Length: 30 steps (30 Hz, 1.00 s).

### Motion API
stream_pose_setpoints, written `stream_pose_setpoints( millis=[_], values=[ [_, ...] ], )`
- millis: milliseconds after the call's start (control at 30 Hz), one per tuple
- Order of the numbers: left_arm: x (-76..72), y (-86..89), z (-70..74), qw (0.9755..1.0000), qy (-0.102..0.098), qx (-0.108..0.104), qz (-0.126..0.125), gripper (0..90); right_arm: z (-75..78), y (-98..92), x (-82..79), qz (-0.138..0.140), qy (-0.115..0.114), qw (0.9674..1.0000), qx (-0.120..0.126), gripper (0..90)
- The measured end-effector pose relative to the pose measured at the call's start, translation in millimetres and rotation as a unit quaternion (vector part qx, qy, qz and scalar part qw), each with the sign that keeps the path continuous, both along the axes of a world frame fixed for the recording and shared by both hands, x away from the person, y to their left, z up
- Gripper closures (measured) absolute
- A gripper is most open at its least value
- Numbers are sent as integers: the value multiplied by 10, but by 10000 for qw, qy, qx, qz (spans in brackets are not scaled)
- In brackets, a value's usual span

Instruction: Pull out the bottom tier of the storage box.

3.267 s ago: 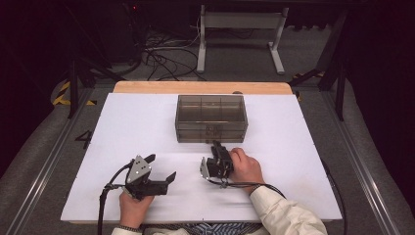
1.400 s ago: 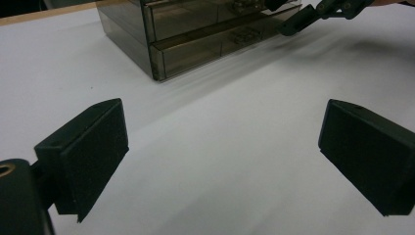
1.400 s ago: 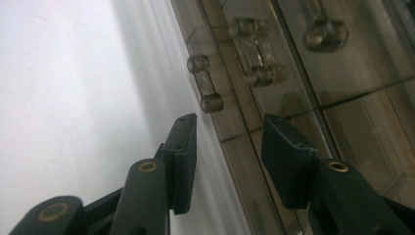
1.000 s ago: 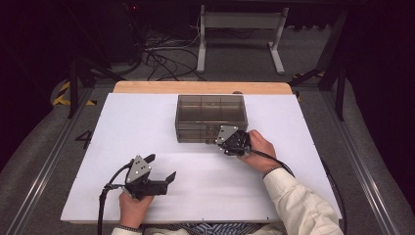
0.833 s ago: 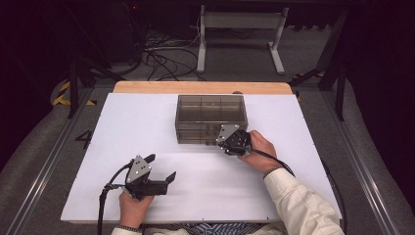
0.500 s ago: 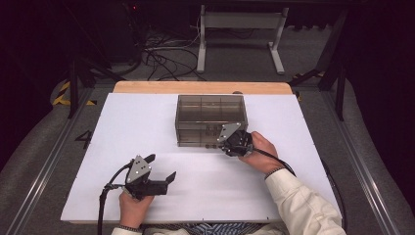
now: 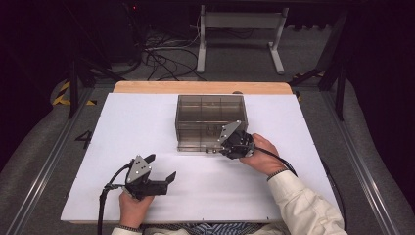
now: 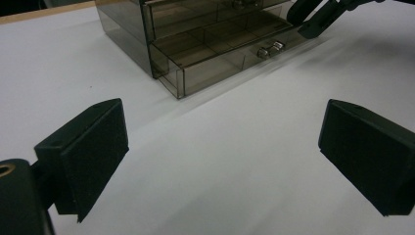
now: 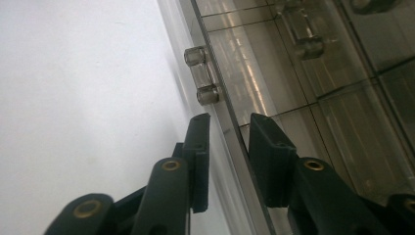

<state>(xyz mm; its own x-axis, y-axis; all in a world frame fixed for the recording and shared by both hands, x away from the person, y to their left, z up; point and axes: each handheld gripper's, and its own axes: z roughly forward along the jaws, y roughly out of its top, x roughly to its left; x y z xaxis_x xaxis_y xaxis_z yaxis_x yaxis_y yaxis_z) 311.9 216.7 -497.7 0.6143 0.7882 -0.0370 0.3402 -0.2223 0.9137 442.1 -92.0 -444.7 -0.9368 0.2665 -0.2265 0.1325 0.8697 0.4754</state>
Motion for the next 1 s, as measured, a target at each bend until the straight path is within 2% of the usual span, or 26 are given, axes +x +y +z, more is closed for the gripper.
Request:
stream_pose_setpoints(
  millis=[133, 233, 367, 400, 700, 1000],
  values=[
    [-3, 1, 0, 10000, 9, -23, 2, 52, 1, 11, -18, 85, 52, 9999, -41, 733],
    [-3, 1, 0, 10000, 7, -22, 0, 52, 7, 13, -33, 58, 173, 9998, -37, 735],
    [-1, 3, 0, 10000, 1, -1, -13, 52, 8, 6, -48, 166, 176, 9997, -98, 721],
    [-1, 2, 0, 10000, -1, 1, -12, 52, 6, 9, -66, 102, 209, 9997, -73, 720],
    [-5, 1, 0, 10000, 18, -30, -2, 53, 13, -5, -109, 215, 281, 9993, -79, 720],
    [-5, 2, 0, 10000, 18, -30, 0, 52, 18, -26, -162, 300, 447, 9985, -44, 723]
  ],
)
